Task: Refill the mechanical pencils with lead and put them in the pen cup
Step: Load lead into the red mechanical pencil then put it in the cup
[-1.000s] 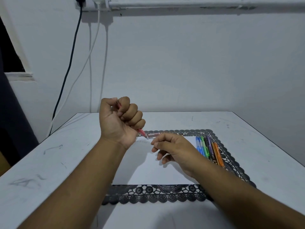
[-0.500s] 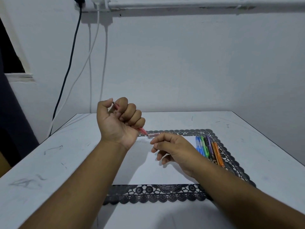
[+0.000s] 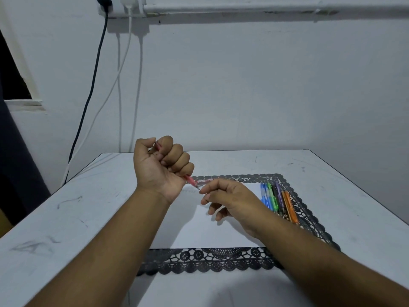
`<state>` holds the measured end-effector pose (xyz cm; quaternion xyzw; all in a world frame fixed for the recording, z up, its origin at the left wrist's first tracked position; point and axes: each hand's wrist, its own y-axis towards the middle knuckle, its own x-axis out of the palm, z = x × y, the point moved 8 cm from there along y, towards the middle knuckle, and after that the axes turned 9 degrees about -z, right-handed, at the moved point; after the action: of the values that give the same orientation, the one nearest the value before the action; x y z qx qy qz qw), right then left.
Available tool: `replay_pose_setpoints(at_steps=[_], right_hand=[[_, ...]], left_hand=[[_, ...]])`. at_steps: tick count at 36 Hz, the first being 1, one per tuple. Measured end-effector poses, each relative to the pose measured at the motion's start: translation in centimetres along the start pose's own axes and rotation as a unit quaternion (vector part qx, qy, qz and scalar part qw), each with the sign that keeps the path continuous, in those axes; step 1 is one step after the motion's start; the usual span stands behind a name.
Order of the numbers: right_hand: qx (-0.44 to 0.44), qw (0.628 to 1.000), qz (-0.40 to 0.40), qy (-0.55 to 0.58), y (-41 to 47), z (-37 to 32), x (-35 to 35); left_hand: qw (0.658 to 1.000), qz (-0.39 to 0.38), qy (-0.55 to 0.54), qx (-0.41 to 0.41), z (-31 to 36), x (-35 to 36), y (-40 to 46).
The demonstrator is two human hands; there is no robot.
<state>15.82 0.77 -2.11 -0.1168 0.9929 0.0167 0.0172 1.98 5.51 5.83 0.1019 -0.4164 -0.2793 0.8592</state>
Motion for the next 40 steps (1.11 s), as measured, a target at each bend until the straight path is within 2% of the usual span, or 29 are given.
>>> replay_pose_setpoints(at_steps=[4, 8, 12, 14, 19, 23, 27, 29, 33, 36, 40], right_hand=[[-0.009, 0.999, 0.023, -0.021, -0.1, -0.1, -0.2], [-0.051, 0.992, 0.058, -0.103, -0.1, -1.2, -0.5], [-0.105, 0.987, 0.052, -0.111, -0.4, -2.4, 0.1], [-0.121, 0.983, 0.052, -0.124, -0.5, -2.7, 0.2], [-0.134, 0.982, 0.042, -0.129, -0.8, -3.0, 0.1], [-0.159, 0.978, 0.06, -0.12, -1.0, -3.6, -0.4], [-0.163, 0.984, 0.076, -0.009, -0.8, -4.1, -1.2], [-0.159, 0.978, 0.092, 0.104, -0.6, -4.2, -2.1], [-0.152, 0.925, 0.064, 0.344, -0.5, -4.5, -3.9], [-0.135, 0.892, 0.051, 0.429, -0.4, -3.9, -5.0], [-0.129, 0.866, 0.048, 0.481, -0.4, -3.5, -4.9]], left_hand=[[0.999, -0.013, 0.045, -0.016, -0.1, 0.2, 0.3], [0.99, -0.029, 0.133, -0.046, -1.4, 1.3, 0.4], [0.968, -0.016, 0.252, -0.008, -2.9, 2.4, -0.1], [0.943, -0.009, 0.332, 0.023, -3.5, 2.7, -0.7], [0.85, -0.052, 0.517, 0.086, -4.5, 2.8, -1.3], [0.835, -0.093, 0.542, 0.037, -5.3, 2.1, -0.5], [0.875, -0.068, 0.475, -0.06, -5.6, 1.1, -0.3], [0.877, -0.055, 0.471, -0.083, -5.2, 0.6, -0.2], [0.841, -0.097, 0.519, -0.12, -5.2, -0.5, -1.2], [0.845, -0.099, 0.511, -0.123, -6.0, -2.1, -2.8], [0.858, -0.096, 0.492, -0.113, -6.6, -2.1, -2.9]])
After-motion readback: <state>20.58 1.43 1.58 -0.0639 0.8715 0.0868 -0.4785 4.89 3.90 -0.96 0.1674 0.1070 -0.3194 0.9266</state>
